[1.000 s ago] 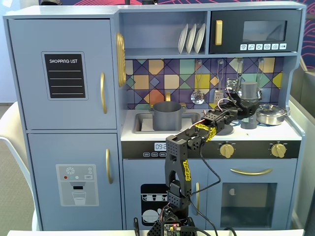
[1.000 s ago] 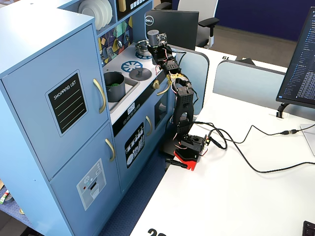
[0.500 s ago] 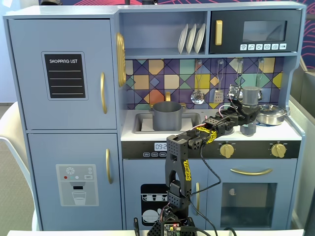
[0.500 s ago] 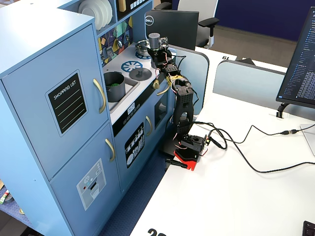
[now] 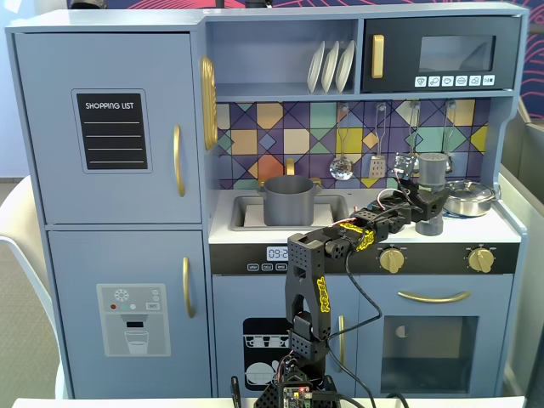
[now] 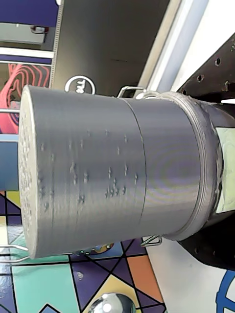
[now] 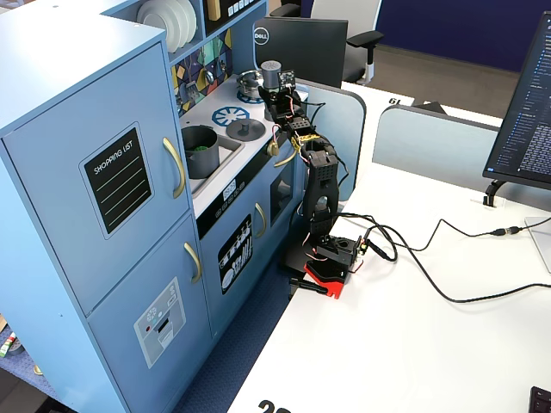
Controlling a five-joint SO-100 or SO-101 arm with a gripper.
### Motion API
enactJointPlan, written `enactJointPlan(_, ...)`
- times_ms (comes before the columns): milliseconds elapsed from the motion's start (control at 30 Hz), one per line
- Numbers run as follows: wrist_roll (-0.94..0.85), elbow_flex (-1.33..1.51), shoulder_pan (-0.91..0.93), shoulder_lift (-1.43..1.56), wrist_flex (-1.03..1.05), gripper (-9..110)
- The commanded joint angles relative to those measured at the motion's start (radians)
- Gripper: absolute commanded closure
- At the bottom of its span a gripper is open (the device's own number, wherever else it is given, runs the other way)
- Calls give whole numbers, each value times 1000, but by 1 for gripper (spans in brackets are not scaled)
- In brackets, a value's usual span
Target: Put salt in the gray recipient
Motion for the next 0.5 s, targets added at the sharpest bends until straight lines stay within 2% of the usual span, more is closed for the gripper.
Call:
enactJointPlan(0, -6, 11, 23, 28, -35, 83)
enactJointPlan(100, 28, 37, 28, 35, -66, 66)
enactJointPlan(167, 34, 55, 26, 38, -109, 60)
enactJointPlan(333, -6, 84, 26, 80, -123, 56)
enactJointPlan(467, -41, 173, 40, 216, -21, 55)
